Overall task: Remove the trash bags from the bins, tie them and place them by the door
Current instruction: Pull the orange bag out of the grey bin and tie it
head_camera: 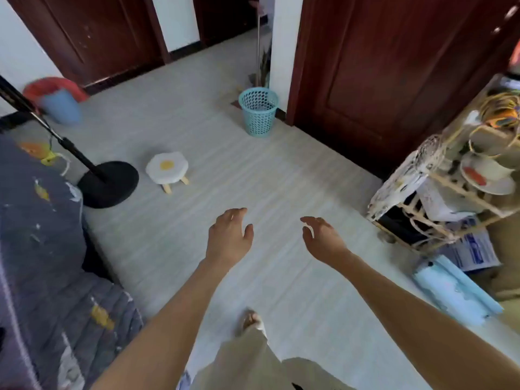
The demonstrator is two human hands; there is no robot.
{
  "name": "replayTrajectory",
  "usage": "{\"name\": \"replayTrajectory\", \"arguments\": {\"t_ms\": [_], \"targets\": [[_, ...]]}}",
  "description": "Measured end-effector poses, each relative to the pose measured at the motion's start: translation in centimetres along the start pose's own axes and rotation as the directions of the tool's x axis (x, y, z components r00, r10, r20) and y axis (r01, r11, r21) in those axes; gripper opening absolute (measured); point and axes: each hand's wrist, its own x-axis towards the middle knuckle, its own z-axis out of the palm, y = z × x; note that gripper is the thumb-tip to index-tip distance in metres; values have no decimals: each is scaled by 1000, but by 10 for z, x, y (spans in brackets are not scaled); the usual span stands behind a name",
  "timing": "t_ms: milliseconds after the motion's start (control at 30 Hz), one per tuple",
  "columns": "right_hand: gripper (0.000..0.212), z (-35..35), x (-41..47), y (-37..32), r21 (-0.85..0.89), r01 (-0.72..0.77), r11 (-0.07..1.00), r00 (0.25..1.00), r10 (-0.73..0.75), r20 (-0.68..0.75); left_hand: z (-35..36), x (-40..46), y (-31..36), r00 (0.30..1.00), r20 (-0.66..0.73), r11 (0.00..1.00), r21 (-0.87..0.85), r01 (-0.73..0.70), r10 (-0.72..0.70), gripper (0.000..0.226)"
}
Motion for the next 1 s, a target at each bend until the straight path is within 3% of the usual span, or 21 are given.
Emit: {"name": "replayTrajectory", "arguments": {"t_ms": [333,633,833,1000], "targets": [[39,-78,316,-123,-8,143,990,989,-143,-31,-80,313,-32,999,-39,999,-8,31,-31,48],[38,-135,610,-245,-1,294,956,954,-294,63,-165,579,-77,965,-157,976,-102,194,-209,47],[38,-119,756,-365,32,416,909,884,-412,220,-225,696,-167,909,-207,929,-162,332,-361,46],[36,-80,895,-468,26,438,899,867,-430,251,-274,822,-269,877,-214,898,-192,395,-431,45]]}}
